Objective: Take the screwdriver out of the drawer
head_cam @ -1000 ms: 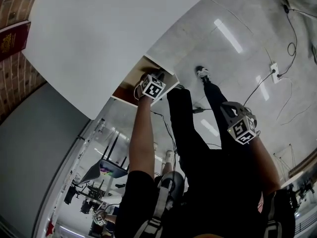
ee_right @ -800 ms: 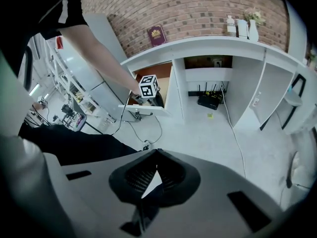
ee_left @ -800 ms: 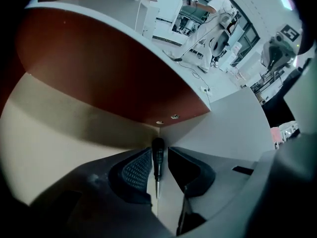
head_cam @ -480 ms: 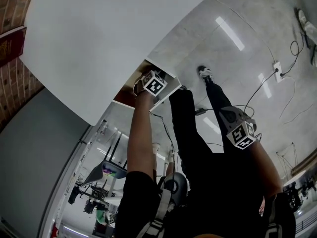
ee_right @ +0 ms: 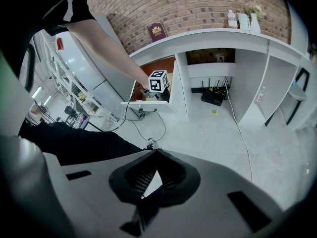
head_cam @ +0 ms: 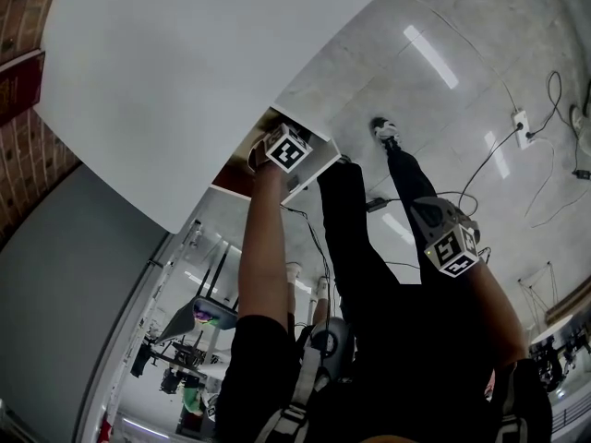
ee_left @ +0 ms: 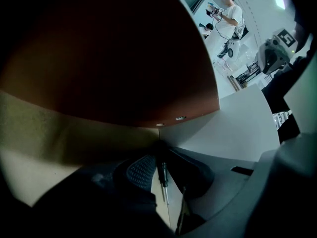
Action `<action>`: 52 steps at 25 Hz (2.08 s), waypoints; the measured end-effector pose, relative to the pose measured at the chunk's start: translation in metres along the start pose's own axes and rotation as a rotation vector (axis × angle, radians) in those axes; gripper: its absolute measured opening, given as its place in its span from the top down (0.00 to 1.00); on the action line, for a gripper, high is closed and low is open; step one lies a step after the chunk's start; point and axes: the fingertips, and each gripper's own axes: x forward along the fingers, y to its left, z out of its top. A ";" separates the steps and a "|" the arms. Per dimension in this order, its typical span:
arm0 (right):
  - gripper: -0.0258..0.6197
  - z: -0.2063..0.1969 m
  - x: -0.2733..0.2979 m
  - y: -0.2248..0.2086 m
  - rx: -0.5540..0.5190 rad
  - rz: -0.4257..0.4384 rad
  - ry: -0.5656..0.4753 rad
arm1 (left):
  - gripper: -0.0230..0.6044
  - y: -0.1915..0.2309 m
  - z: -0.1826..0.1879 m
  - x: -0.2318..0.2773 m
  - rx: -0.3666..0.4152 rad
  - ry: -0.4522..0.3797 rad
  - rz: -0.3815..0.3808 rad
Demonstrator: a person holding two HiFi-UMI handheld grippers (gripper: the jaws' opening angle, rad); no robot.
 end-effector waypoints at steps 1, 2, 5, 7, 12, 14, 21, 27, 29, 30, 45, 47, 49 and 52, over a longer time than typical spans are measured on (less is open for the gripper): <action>0.87 0.001 0.001 0.000 0.002 0.002 -0.005 | 0.86 0.000 0.001 0.000 -0.005 -0.002 -0.005; 0.87 0.002 0.001 0.001 0.005 0.005 -0.008 | 0.86 0.001 0.002 -0.001 -0.009 -0.003 -0.009; 0.87 0.003 0.001 0.003 0.002 0.006 -0.004 | 0.86 0.004 0.008 -0.002 -0.005 -0.005 0.008; 0.87 0.006 0.001 0.004 -0.001 0.002 -0.004 | 0.86 0.003 0.006 -0.001 -0.023 -0.009 0.008; 0.87 0.014 0.000 0.007 -0.010 -0.006 -0.005 | 0.87 0.002 -0.002 -0.001 -0.024 0.003 0.061; 0.87 0.018 0.000 0.007 -0.016 -0.013 -0.009 | 0.87 0.002 -0.001 -0.002 -0.031 -0.011 0.065; 0.87 0.031 -0.006 0.015 -0.031 -0.015 -0.031 | 0.88 -0.010 -0.009 -0.013 -0.034 -0.003 0.073; 0.87 0.045 -0.017 0.031 -0.077 -0.006 -0.038 | 0.88 -0.016 -0.016 -0.044 -0.004 0.001 0.138; 0.87 0.049 -0.022 0.031 -0.088 -0.010 -0.042 | 0.88 -0.023 -0.021 -0.049 -0.008 0.004 0.135; 0.87 0.051 -0.025 0.030 -0.090 -0.014 -0.044 | 0.88 -0.026 -0.022 -0.052 -0.011 -0.003 0.136; 0.87 0.100 -0.052 0.033 -0.167 -0.028 -0.091 | 0.88 -0.063 -0.004 -0.151 -0.223 -0.219 0.197; 0.87 0.113 -0.058 0.027 -0.164 -0.041 -0.113 | 0.88 -0.070 -0.001 -0.161 -0.226 -0.237 0.208; 0.87 0.124 -0.063 0.023 -0.172 -0.053 -0.130 | 0.88 -0.075 0.001 -0.170 -0.227 -0.245 0.214; 0.87 0.139 -0.069 0.021 -0.184 -0.068 -0.153 | 0.88 -0.082 -0.001 -0.185 -0.226 -0.250 0.226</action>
